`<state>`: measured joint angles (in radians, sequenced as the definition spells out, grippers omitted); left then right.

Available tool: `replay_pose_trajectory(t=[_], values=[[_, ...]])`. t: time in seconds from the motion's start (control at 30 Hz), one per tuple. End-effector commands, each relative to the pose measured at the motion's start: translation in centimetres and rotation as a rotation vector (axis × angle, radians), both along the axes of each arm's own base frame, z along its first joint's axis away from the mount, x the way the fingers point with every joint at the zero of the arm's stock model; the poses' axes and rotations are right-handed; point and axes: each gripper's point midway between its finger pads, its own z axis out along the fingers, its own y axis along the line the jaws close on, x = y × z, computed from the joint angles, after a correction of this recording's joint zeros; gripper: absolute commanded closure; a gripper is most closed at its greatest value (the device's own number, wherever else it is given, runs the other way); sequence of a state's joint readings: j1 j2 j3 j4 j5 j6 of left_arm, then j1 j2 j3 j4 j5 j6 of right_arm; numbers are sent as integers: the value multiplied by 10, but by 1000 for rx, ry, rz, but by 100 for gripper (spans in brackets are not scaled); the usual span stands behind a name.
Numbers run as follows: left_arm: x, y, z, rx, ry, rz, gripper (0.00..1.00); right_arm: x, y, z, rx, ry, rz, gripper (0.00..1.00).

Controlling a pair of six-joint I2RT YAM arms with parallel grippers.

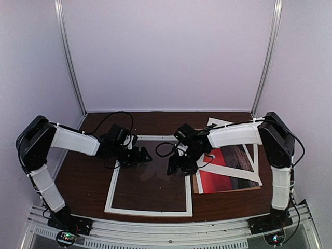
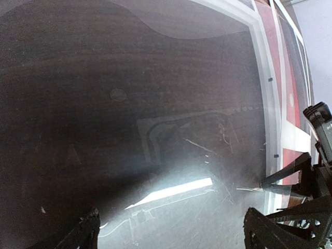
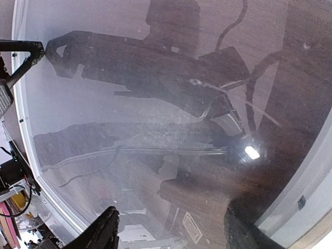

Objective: Put the photo into the frame
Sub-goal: Place the glass panel at the frame body.

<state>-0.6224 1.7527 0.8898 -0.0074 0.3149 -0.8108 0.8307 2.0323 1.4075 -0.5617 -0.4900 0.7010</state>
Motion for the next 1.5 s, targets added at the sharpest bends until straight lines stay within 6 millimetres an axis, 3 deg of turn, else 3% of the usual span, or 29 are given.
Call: replay_pose_trajectory(t=[0.0, 0.77, 1.23, 1.47], values=[[-5, 6, -14, 31, 14, 12, 3, 5, -10, 0, -34, -27, -6, 31], [-11, 12, -21, 60, 38, 17, 3, 13, -35, 13, -66, -68, -37, 31], [-10, 12, -19, 58, 36, 15, 3, 26, -54, 23, -148, -148, -51, 31], [-9, 10, -15, 55, 30, 14, 3, 39, -51, 32, -131, -214, -48, 32]])
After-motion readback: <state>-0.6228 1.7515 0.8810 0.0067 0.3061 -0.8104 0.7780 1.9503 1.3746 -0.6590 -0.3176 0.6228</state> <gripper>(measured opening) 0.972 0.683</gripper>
